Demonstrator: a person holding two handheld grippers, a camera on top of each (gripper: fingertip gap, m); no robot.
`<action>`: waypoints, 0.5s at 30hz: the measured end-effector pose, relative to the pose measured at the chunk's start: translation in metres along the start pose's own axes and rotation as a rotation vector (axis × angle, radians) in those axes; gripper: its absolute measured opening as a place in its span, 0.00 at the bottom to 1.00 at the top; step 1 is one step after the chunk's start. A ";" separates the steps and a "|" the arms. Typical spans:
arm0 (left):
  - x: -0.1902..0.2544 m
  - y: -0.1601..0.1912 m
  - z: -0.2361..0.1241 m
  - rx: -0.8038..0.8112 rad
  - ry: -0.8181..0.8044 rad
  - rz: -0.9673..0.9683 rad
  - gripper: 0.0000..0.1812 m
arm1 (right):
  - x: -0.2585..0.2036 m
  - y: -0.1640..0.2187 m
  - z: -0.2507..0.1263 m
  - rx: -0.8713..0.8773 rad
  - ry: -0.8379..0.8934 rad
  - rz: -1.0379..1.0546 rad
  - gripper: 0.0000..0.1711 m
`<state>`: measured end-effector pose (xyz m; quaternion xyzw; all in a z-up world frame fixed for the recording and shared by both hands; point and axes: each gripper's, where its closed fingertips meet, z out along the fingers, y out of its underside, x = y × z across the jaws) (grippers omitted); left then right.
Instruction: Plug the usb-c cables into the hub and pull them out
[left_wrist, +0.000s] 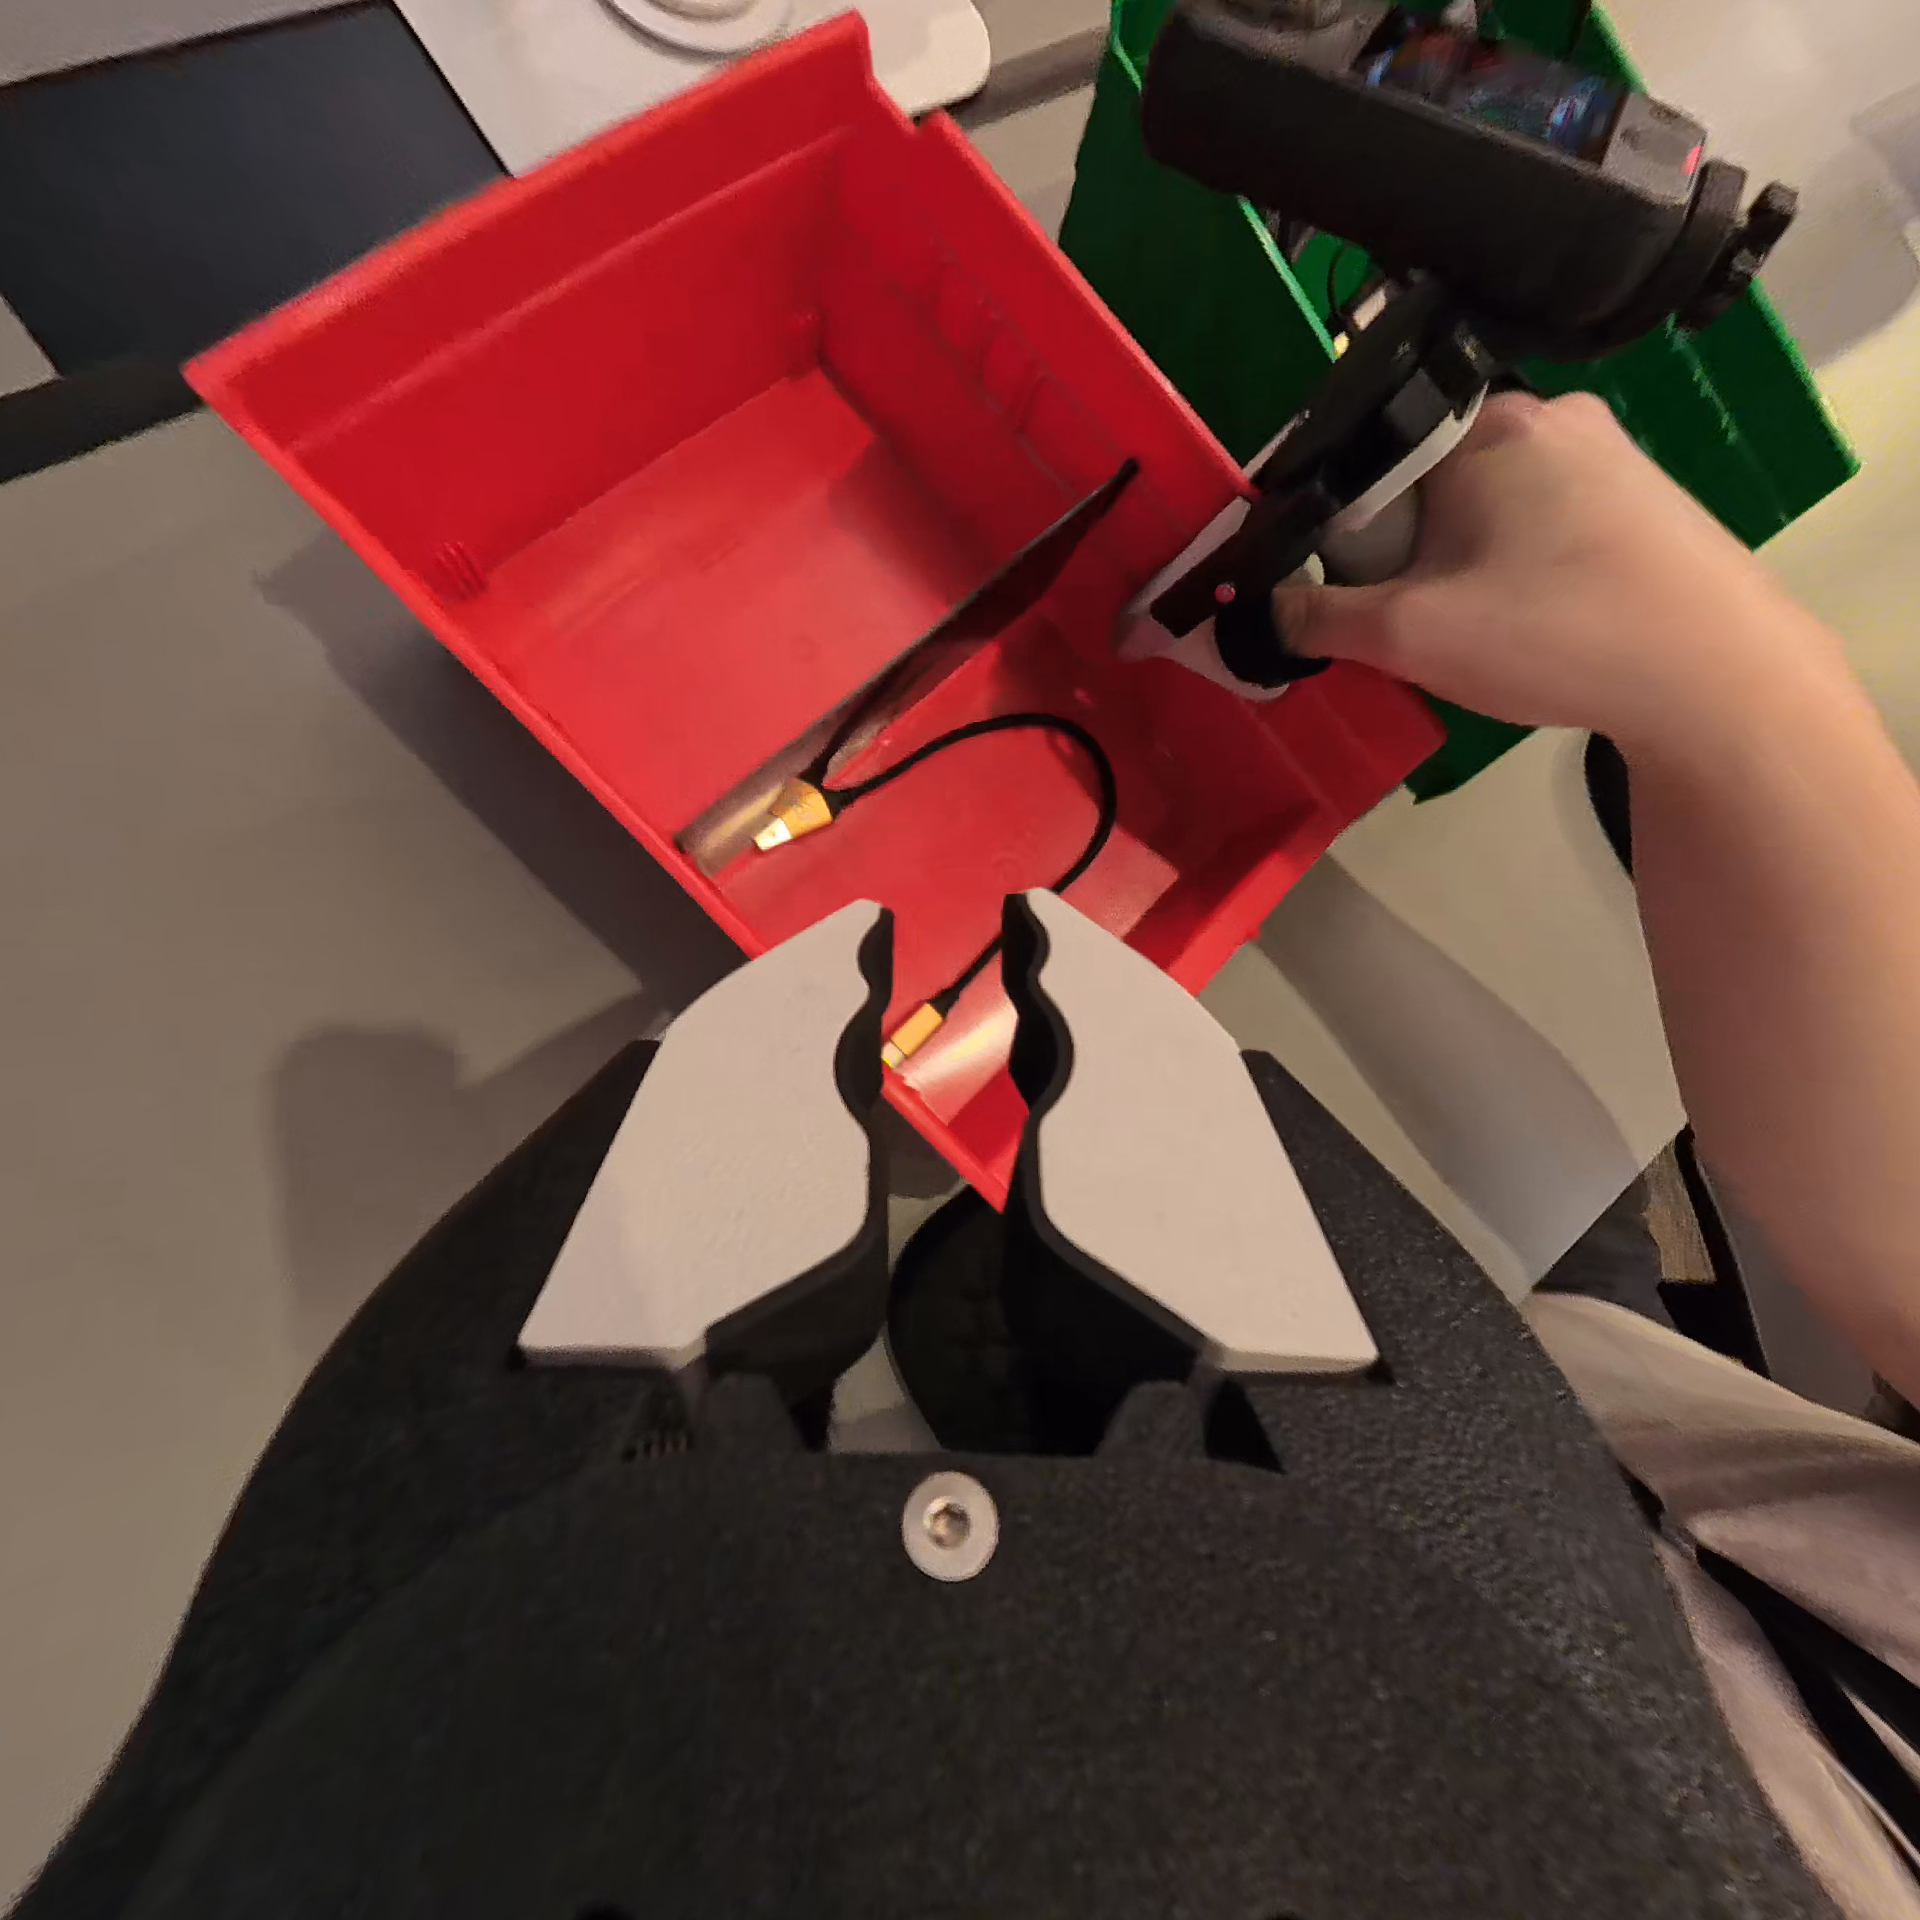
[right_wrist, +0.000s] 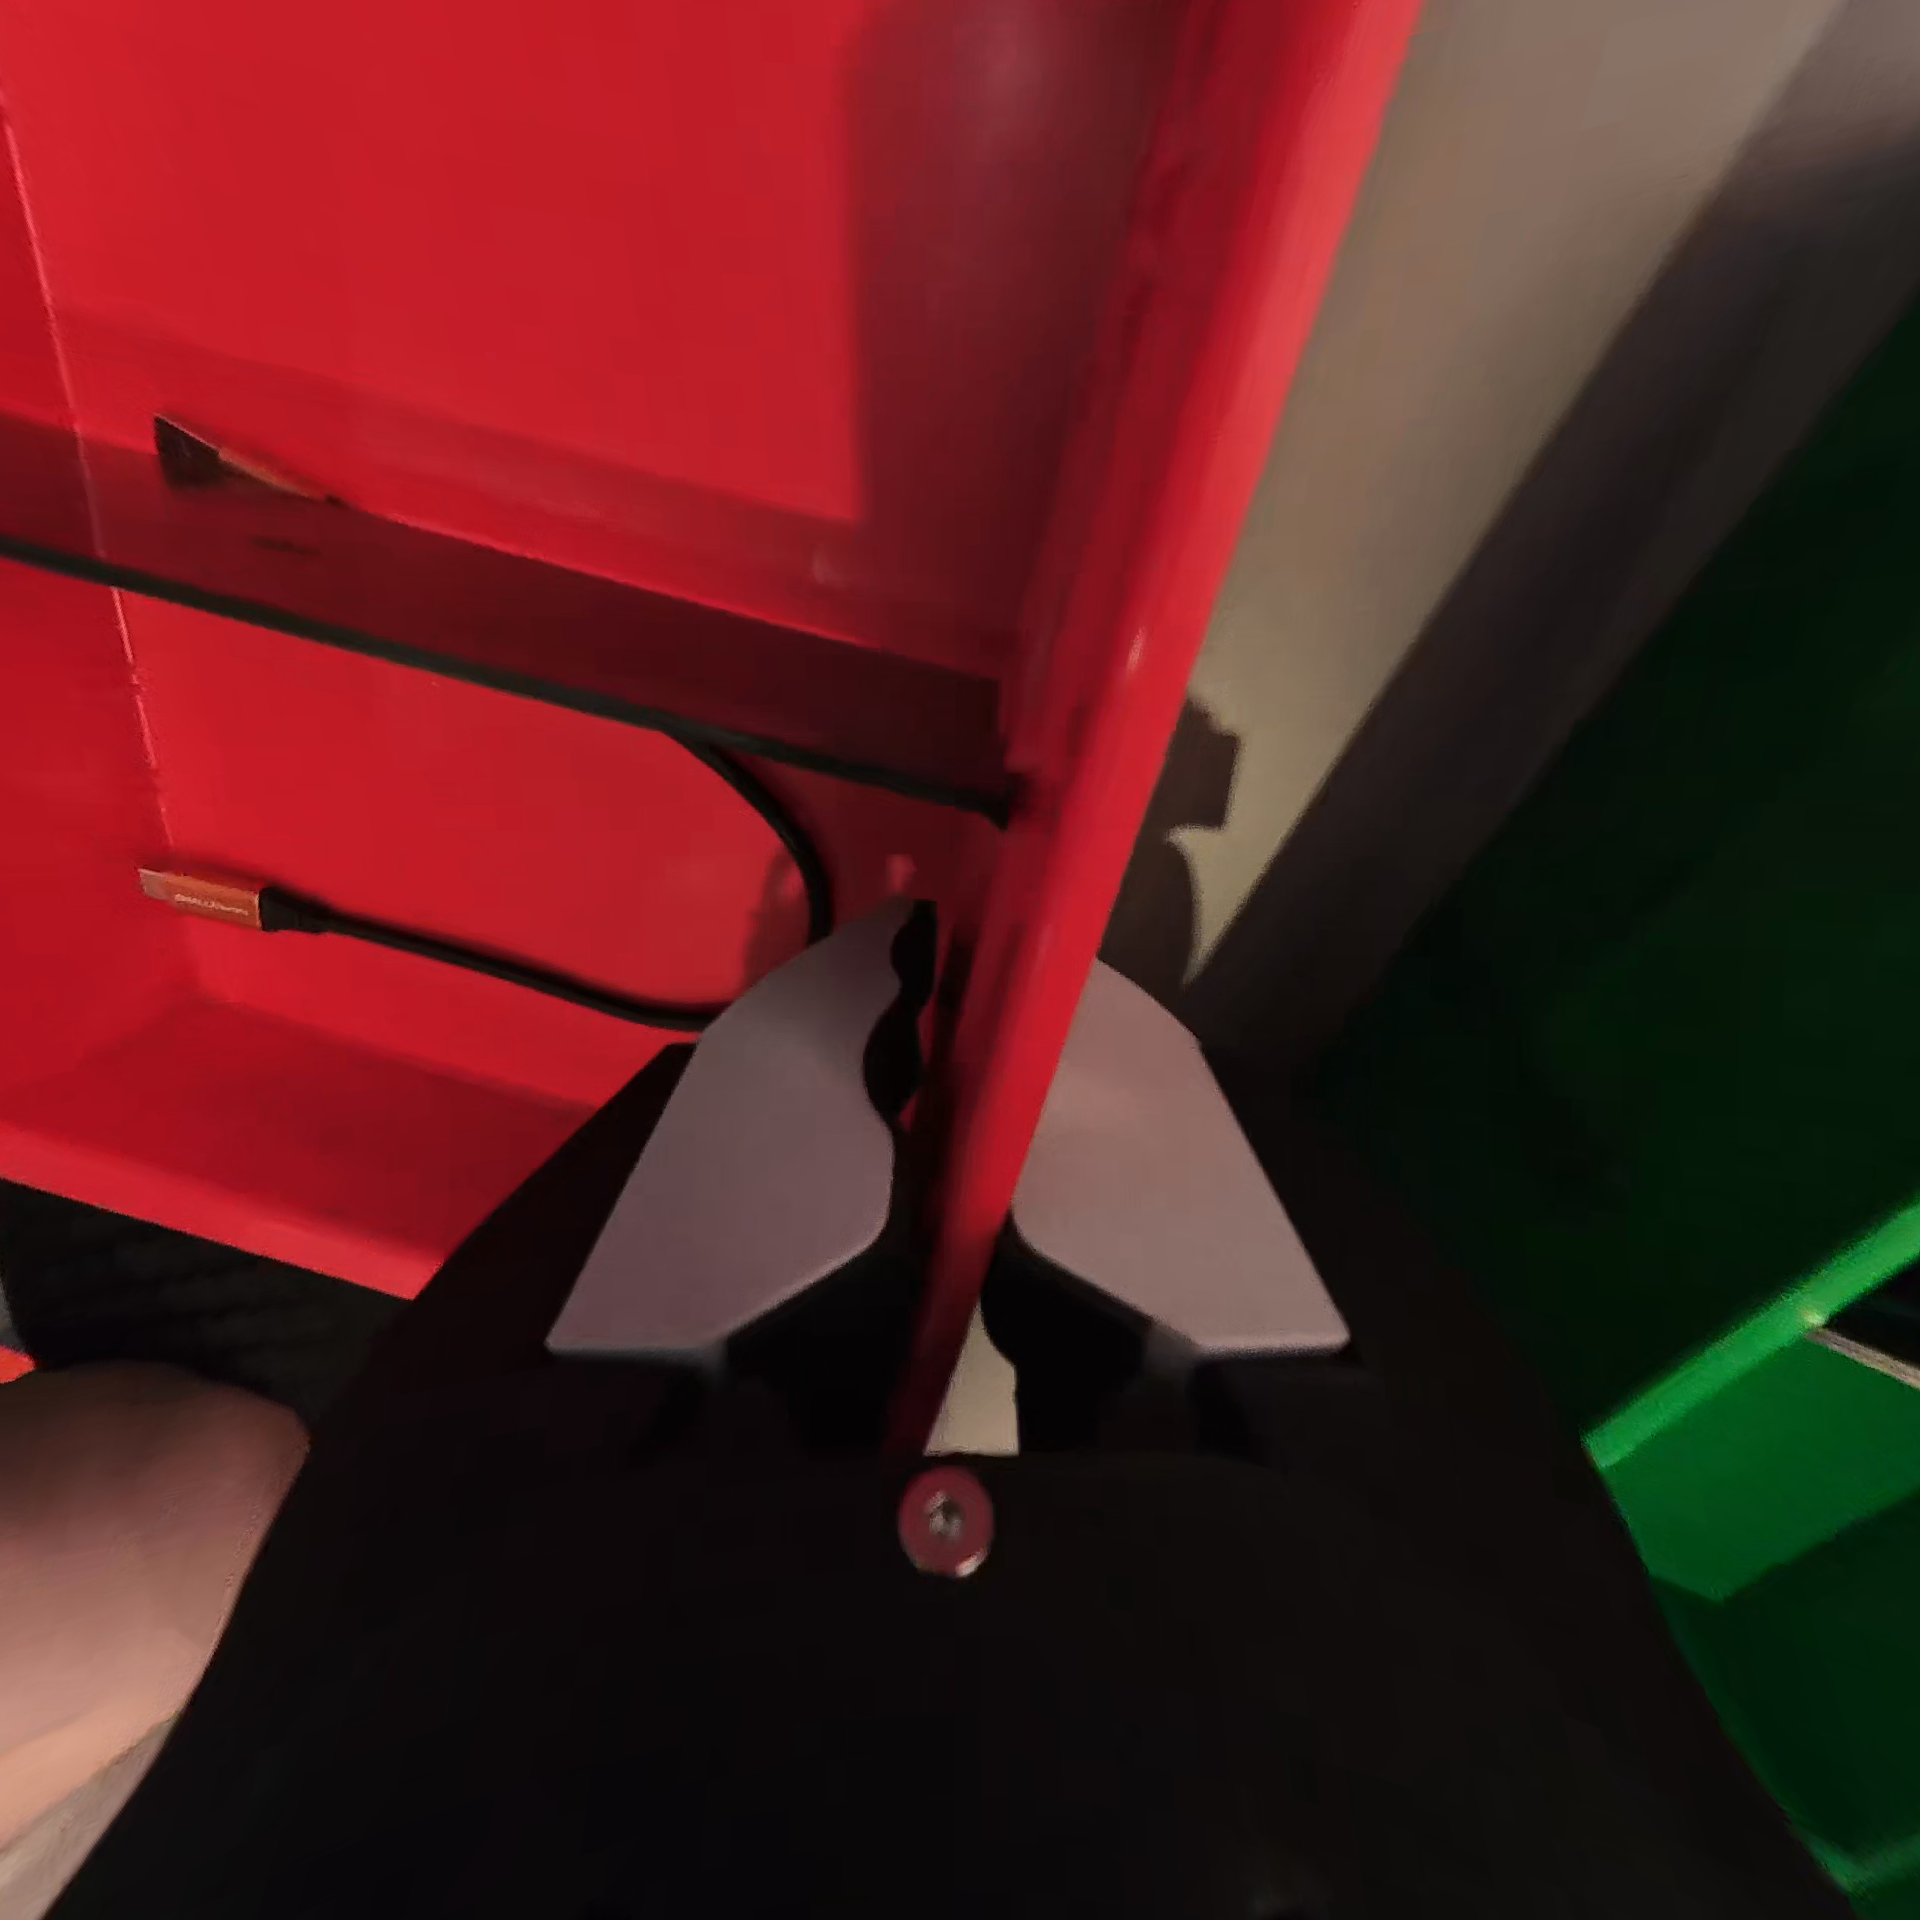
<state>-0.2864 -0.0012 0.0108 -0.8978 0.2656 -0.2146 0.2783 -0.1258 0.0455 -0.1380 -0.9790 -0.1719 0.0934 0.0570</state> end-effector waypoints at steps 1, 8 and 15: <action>-0.001 -0.005 -0.004 0.031 -0.006 -0.008 0.11 | 0.000 0.001 -0.002 -0.016 0.005 -0.014 0.05; 0.020 -0.056 -0.077 0.507 0.094 -0.030 0.06 | -0.011 0.013 -0.027 -0.205 -0.025 -0.116 0.05; 0.042 -0.056 -0.093 0.564 0.075 0.062 0.04 | -0.003 0.023 -0.021 -0.339 0.012 -0.202 0.04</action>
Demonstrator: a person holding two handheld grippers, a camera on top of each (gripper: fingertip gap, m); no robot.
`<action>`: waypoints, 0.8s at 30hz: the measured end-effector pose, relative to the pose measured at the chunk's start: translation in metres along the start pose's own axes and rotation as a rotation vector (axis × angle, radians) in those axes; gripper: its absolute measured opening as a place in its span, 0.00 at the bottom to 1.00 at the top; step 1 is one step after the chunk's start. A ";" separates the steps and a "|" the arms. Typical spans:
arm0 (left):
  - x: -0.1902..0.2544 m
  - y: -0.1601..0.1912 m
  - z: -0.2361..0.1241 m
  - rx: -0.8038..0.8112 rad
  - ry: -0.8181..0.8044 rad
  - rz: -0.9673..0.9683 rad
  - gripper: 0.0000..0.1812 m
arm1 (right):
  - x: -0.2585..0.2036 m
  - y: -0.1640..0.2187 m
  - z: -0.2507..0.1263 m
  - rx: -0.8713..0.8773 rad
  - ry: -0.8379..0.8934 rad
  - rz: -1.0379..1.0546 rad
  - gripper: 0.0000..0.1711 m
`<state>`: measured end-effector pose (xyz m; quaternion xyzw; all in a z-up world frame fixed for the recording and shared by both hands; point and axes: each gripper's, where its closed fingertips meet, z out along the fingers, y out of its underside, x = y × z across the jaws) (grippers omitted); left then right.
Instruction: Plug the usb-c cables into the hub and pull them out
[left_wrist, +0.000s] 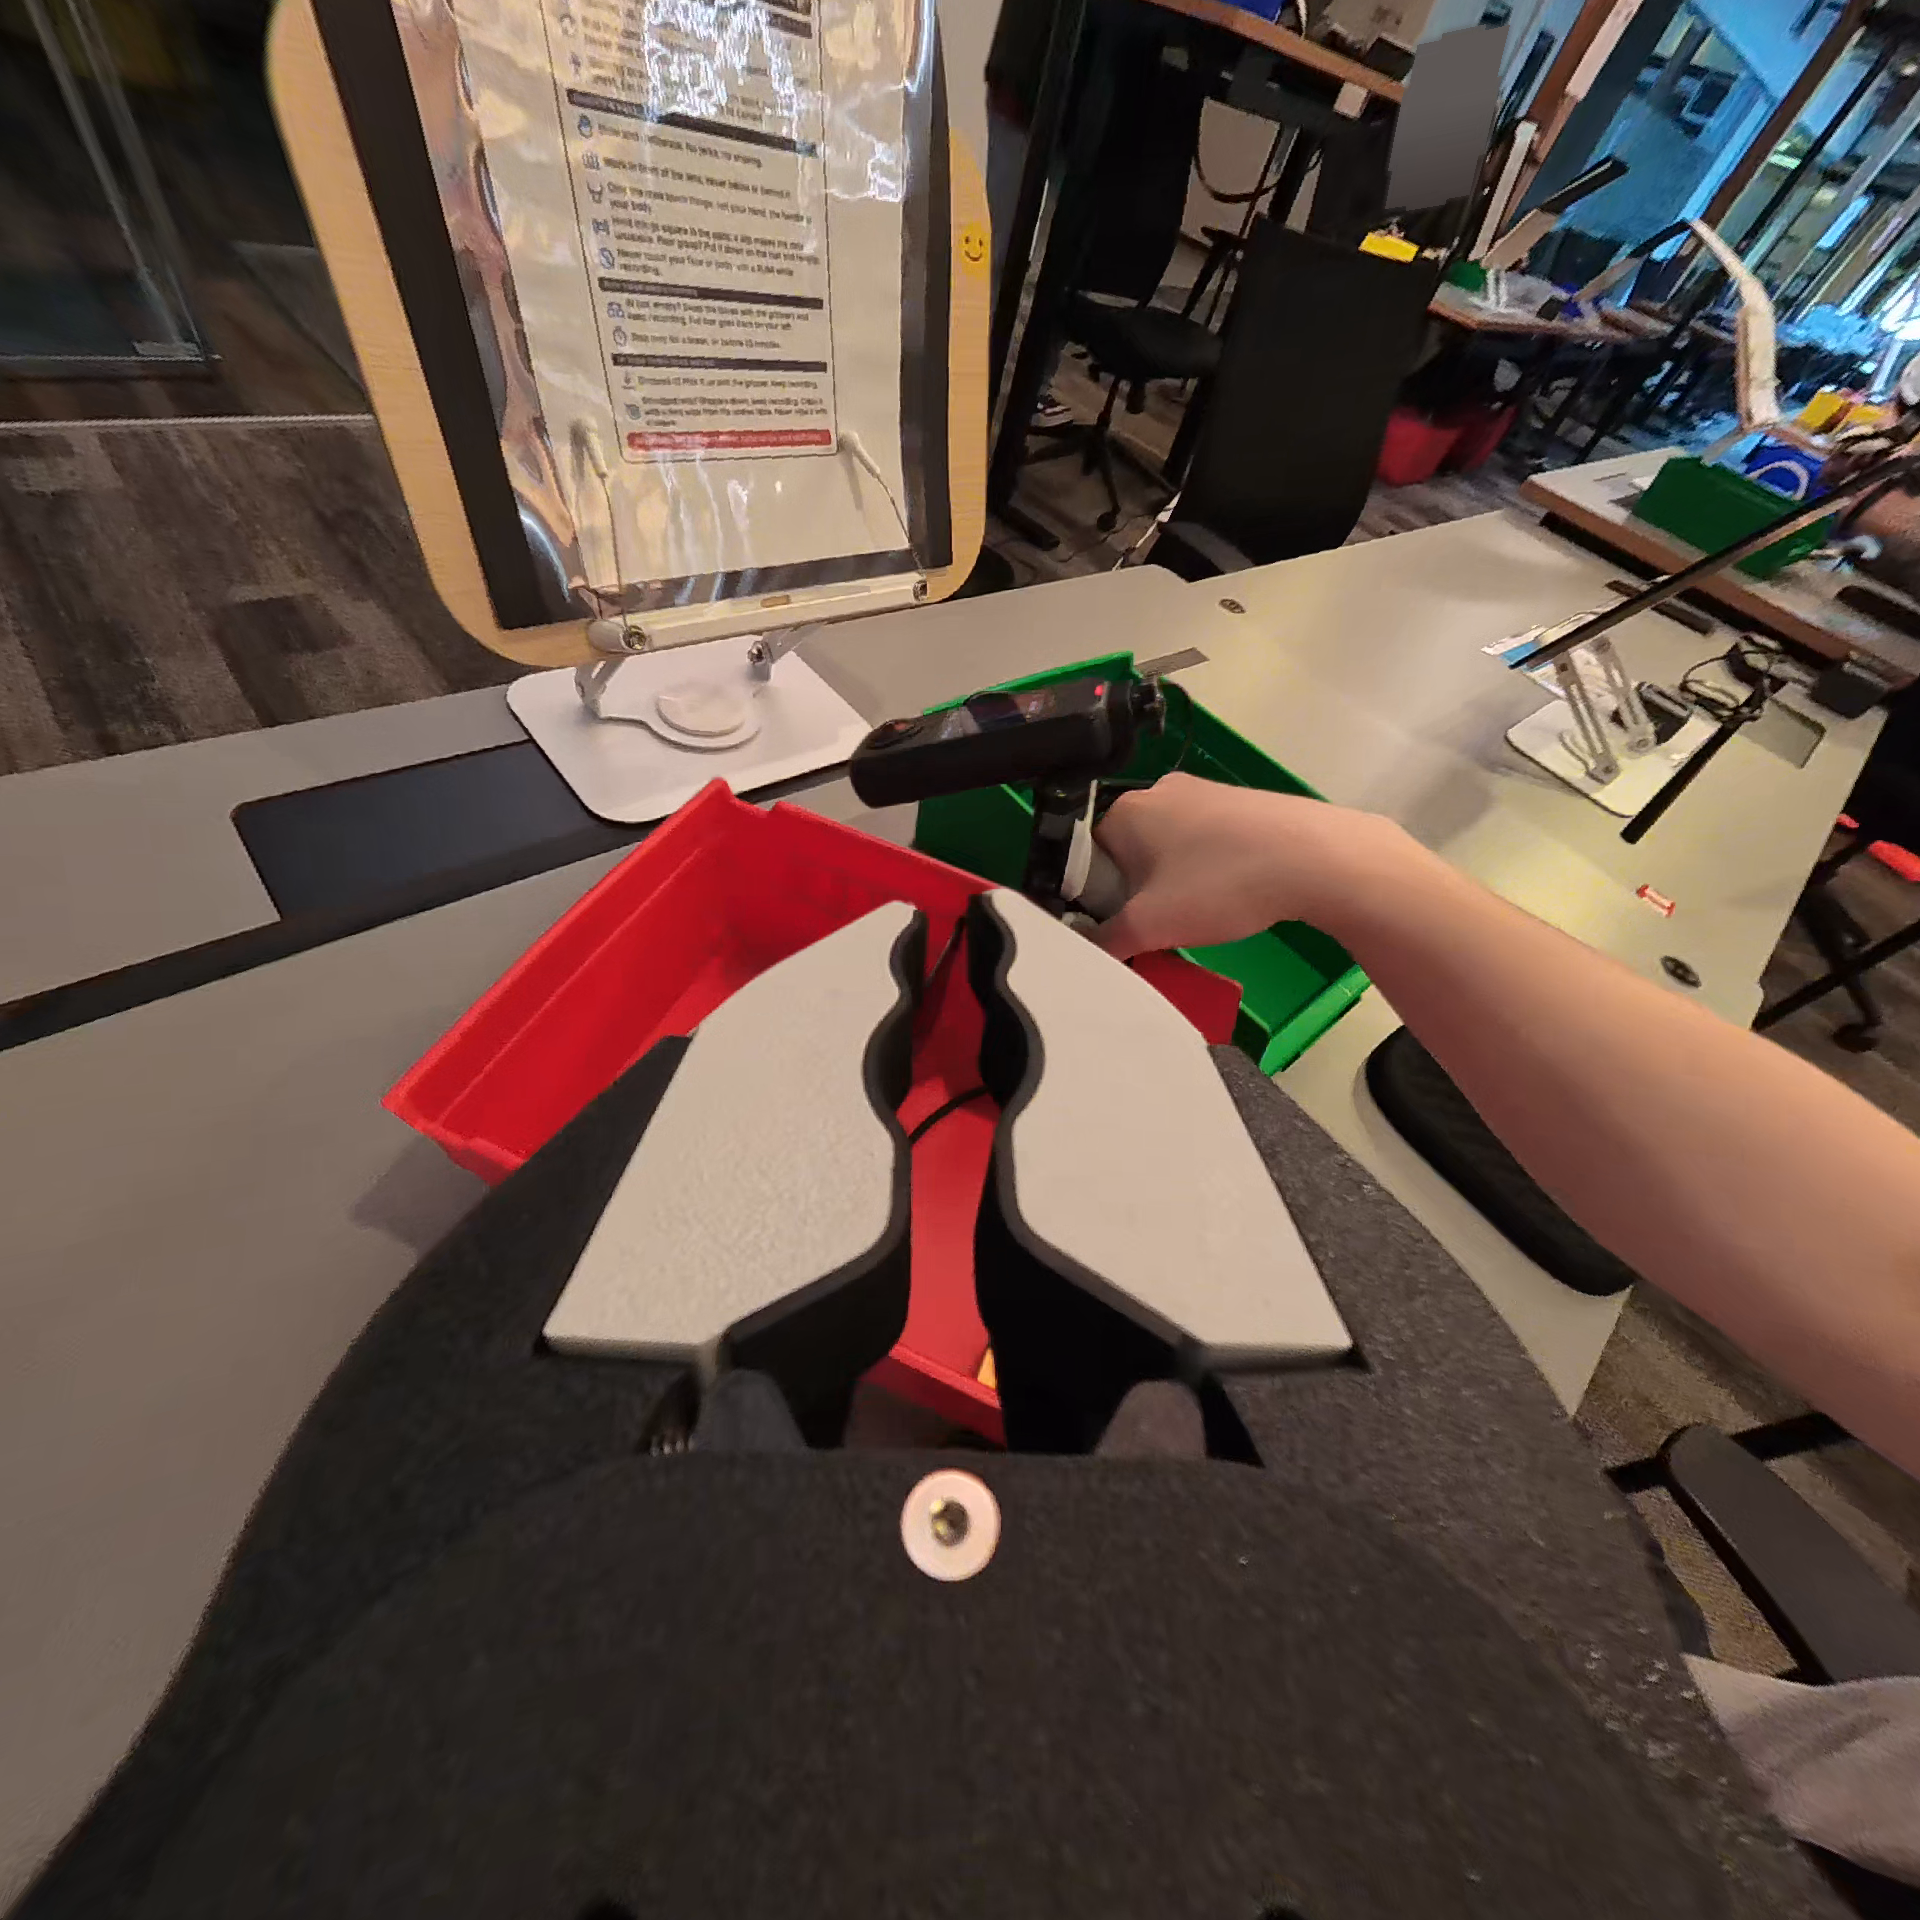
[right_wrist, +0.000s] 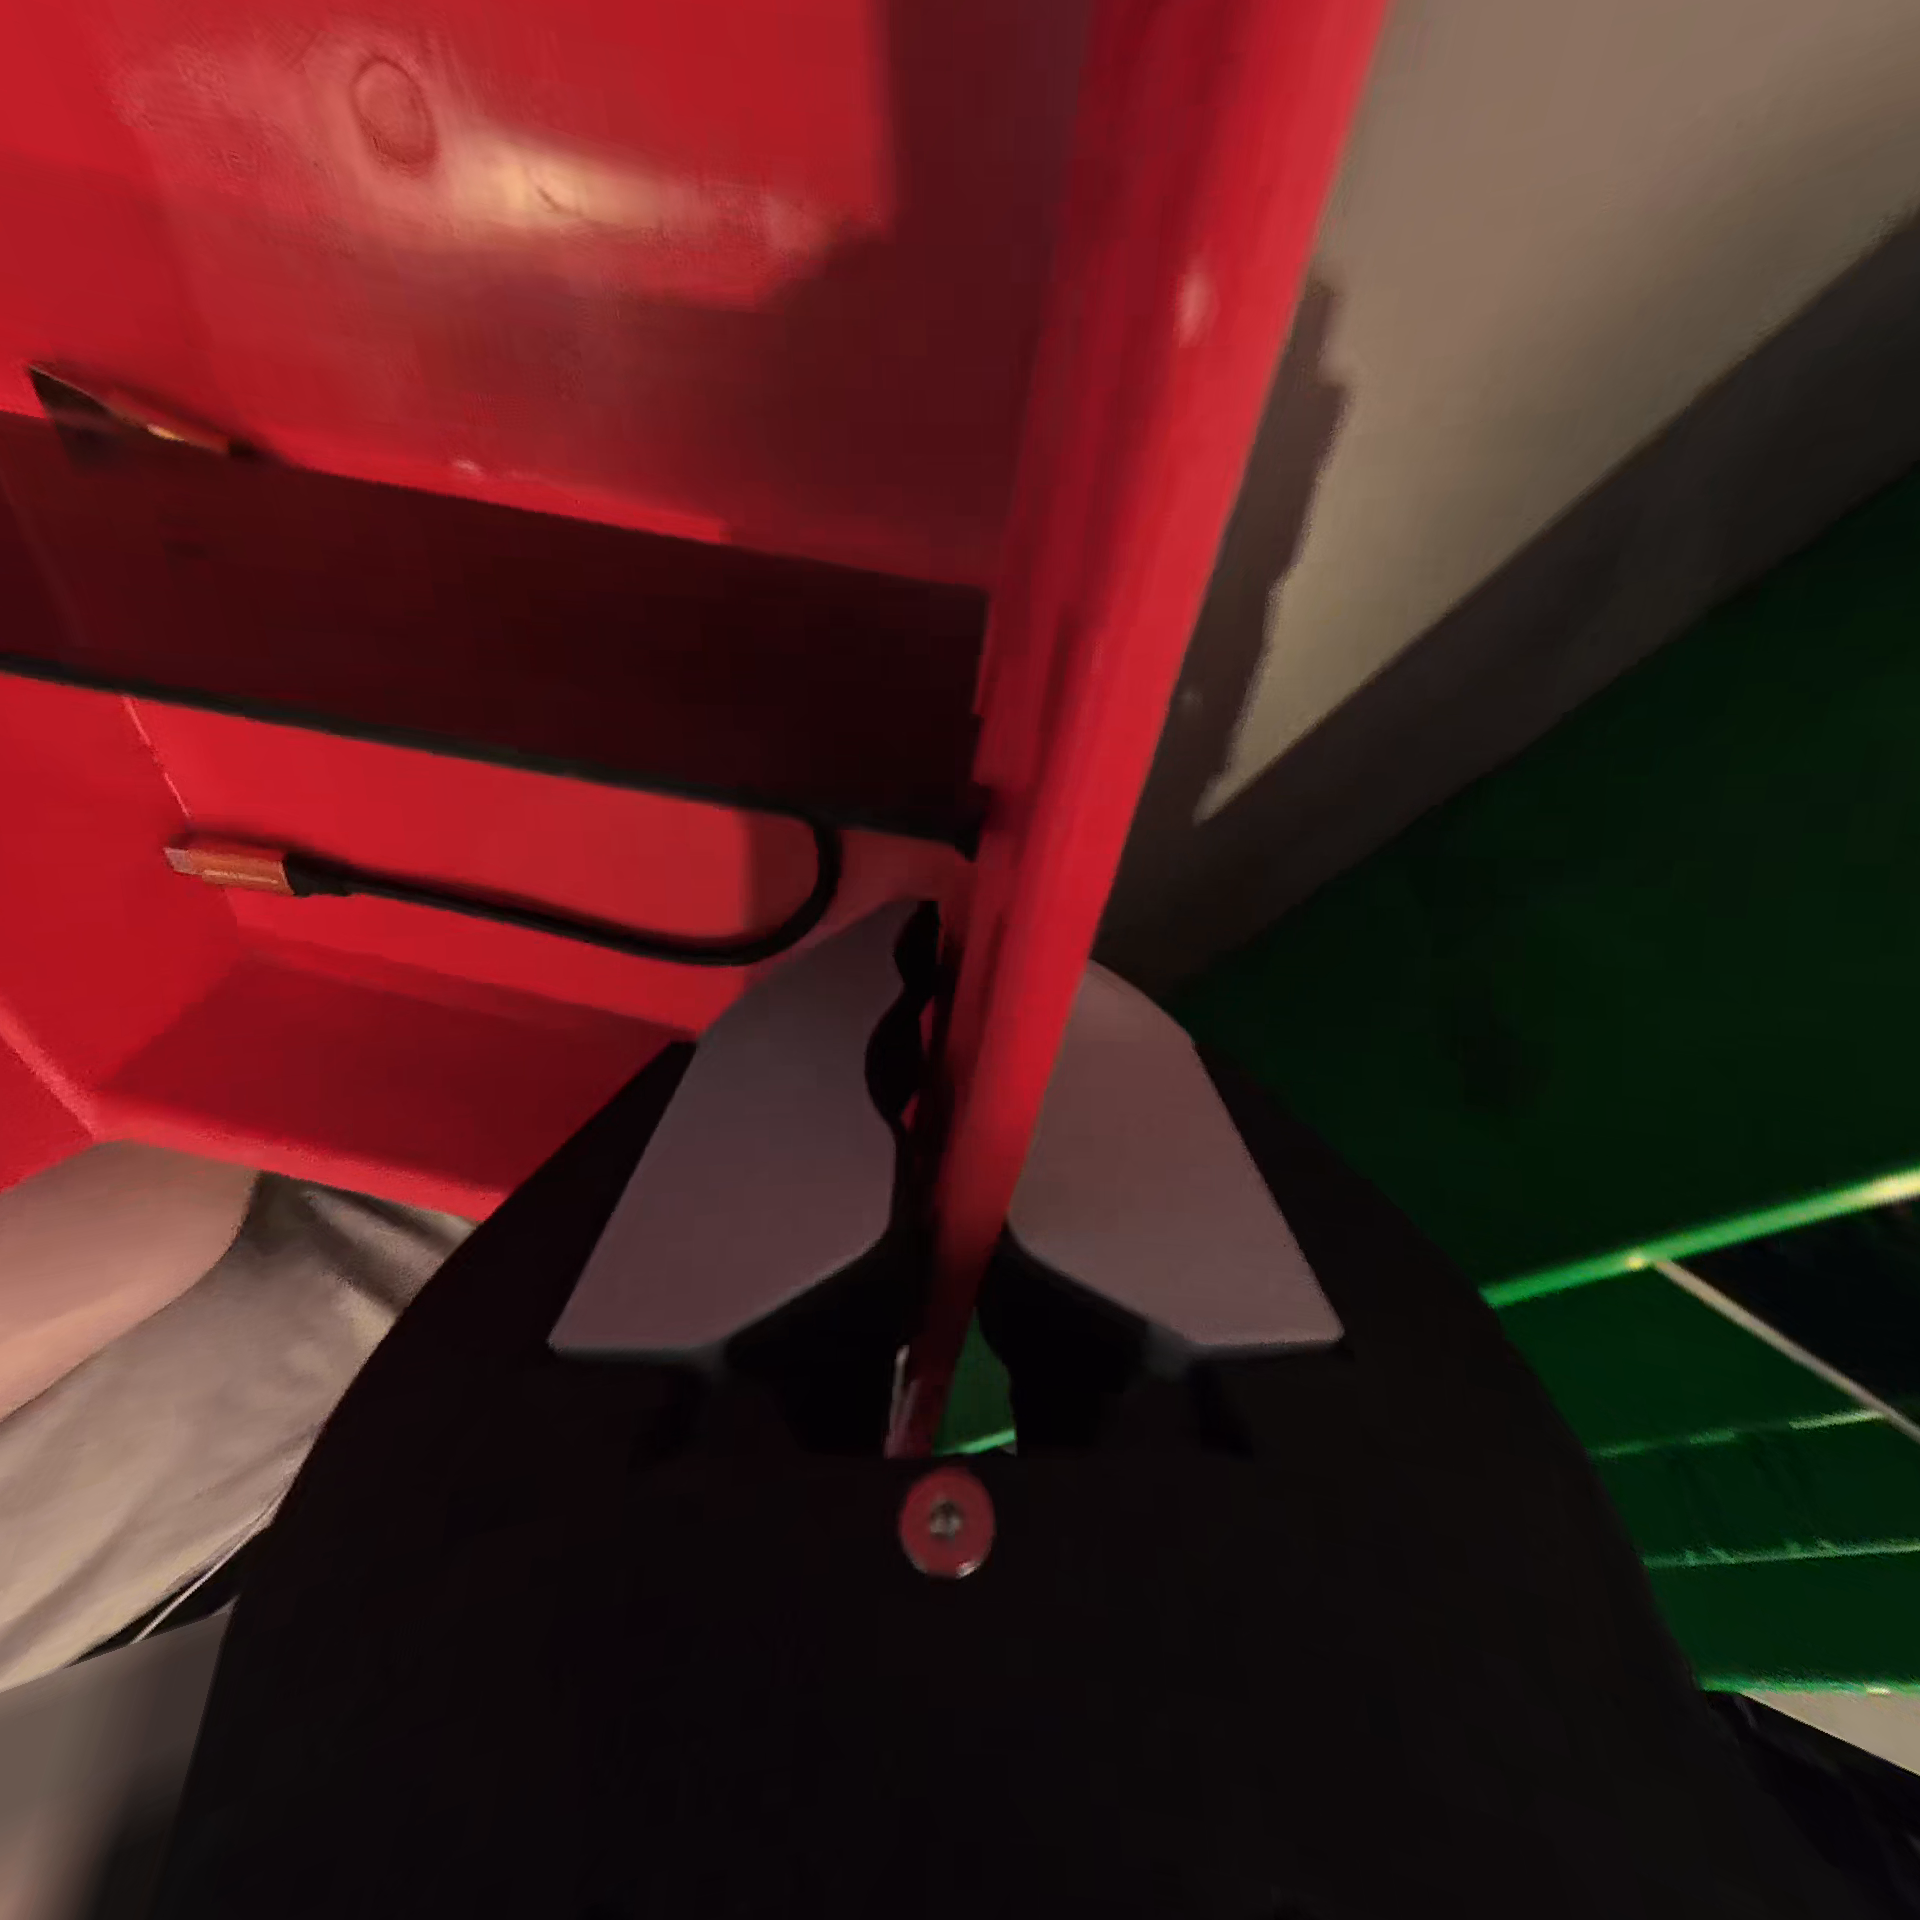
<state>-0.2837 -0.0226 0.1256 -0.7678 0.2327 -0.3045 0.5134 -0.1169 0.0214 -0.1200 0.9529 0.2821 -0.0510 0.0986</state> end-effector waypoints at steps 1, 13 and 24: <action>0.002 0.001 0.002 -0.009 -0.003 0.005 0.04 | 0.003 -0.001 0.003 -0.008 0.016 -0.011 0.05; 0.013 -0.018 0.002 0.071 0.014 0.000 0.04 | -0.002 -0.017 -0.009 0.124 -0.094 -0.100 0.03; 0.019 -0.059 -0.068 0.455 -0.021 -0.167 0.26 | 0.063 0.070 -0.171 0.296 -0.125 -0.066 0.03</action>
